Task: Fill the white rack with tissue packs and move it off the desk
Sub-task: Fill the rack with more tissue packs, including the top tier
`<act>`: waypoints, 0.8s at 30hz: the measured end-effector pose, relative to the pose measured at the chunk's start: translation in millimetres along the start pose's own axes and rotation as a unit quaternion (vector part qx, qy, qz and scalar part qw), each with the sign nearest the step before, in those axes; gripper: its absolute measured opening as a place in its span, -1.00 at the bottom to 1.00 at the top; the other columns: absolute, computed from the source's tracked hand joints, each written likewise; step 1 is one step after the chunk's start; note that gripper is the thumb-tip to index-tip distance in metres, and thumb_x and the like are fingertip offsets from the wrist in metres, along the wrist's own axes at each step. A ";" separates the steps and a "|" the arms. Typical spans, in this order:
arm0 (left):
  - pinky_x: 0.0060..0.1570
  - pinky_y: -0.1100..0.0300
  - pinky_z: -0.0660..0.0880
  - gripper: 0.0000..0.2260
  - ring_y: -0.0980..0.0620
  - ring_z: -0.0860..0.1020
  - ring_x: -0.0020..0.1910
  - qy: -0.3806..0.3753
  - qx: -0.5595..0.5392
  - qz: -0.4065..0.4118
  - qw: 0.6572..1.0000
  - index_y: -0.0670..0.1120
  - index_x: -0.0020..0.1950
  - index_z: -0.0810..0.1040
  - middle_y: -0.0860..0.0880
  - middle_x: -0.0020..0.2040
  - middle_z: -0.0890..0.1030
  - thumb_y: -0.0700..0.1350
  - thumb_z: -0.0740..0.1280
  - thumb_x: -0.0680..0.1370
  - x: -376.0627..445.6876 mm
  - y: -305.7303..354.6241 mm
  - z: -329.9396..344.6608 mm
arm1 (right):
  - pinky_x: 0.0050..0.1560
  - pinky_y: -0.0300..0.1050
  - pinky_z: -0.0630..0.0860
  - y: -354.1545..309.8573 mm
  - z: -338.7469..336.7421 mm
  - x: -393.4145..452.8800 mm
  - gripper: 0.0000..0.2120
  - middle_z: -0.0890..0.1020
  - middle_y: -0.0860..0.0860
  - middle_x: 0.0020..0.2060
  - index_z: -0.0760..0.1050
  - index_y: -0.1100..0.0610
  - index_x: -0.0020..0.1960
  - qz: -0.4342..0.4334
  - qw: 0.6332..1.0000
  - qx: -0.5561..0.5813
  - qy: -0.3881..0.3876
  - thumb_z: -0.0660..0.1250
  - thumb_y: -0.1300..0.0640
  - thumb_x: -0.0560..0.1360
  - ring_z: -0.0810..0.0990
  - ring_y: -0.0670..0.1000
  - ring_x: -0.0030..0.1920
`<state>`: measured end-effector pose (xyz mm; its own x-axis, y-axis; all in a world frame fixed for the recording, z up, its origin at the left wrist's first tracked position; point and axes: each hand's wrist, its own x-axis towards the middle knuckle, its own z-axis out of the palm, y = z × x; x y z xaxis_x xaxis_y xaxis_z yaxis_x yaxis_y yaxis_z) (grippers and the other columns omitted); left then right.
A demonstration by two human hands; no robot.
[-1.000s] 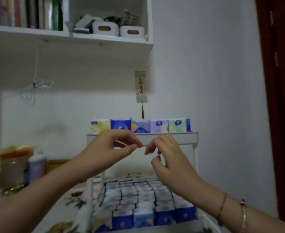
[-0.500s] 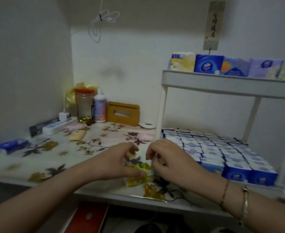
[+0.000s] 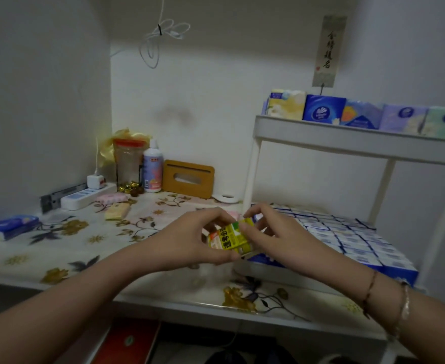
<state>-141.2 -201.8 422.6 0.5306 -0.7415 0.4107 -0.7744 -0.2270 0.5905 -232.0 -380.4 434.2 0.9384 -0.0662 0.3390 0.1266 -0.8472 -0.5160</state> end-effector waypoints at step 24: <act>0.39 -0.22 0.17 -0.55 -0.03 0.31 0.42 -0.123 0.209 -0.050 0.969 0.09 0.41 0.37 0.07 0.45 0.36 0.23 0.03 0.60 142.4 20.9 118.8 | 0.08 -0.04 0.49 145.4 -120.4 0.8 -0.62 0.36 0.21 0.27 0.29 0.27 0.36 0.347 0.800 -0.488 0.024 0.14 0.24 0.55 0.51 0.17 0.20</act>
<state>-122.8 -387.1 410.9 0.5516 -0.8191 0.1577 -0.8226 -0.5029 0.2655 -251.5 -567.1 454.1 0.6571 -0.7002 0.2791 -0.7536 -0.6036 0.2602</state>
